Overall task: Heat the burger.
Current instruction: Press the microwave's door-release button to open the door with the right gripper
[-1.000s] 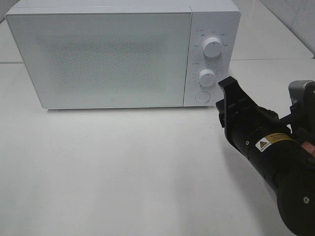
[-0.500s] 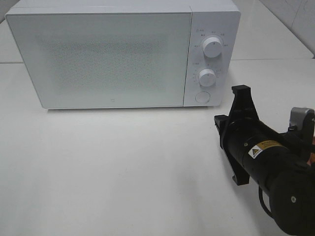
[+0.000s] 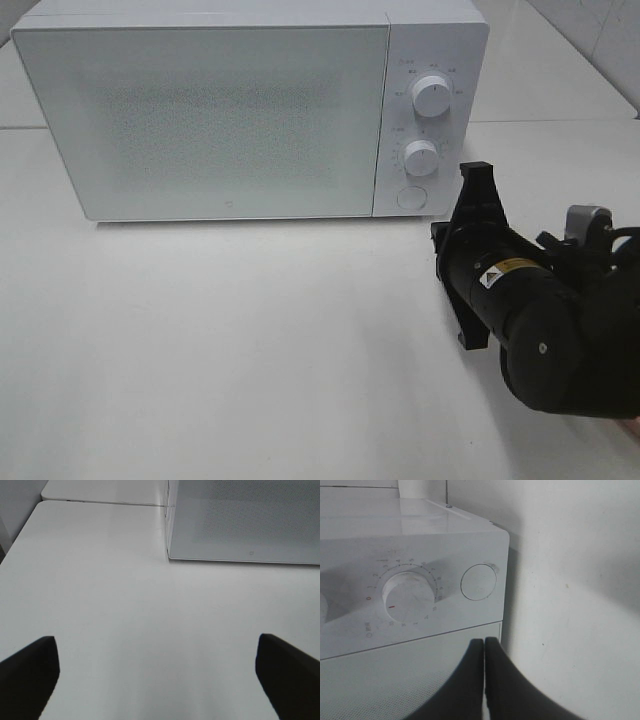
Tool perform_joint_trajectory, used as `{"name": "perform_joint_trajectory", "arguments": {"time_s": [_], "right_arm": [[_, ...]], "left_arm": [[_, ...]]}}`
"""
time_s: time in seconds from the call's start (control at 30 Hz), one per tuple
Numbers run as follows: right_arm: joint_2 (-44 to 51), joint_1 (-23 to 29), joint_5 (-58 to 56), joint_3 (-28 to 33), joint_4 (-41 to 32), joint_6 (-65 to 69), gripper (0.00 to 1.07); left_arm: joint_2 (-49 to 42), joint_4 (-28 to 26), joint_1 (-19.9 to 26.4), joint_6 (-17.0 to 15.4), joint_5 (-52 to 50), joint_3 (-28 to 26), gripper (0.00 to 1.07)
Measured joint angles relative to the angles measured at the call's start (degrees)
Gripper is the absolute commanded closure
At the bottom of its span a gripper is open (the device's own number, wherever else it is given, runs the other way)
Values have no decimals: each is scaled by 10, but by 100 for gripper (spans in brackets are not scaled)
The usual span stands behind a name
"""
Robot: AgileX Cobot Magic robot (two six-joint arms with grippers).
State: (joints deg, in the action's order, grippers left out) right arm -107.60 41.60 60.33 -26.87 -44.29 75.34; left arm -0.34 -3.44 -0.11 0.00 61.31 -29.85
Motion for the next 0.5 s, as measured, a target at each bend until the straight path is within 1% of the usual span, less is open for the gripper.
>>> {"name": "perform_joint_trajectory", "arguments": {"time_s": [0.03, 0.2, 0.5], "right_arm": [[-9, -9, -9, -13, 6, 3, 107], [-25, -24, -23, -42, 8, 10, 107], [-66, -28, -34, -84, 8, 16, 107]], "left_arm": [[0, 0, 0, 0, 0, 0, 7], [0, 0, 0, 0, 0, 0, 7], [0, 0, 0, 0, 0, 0, 7]]}}
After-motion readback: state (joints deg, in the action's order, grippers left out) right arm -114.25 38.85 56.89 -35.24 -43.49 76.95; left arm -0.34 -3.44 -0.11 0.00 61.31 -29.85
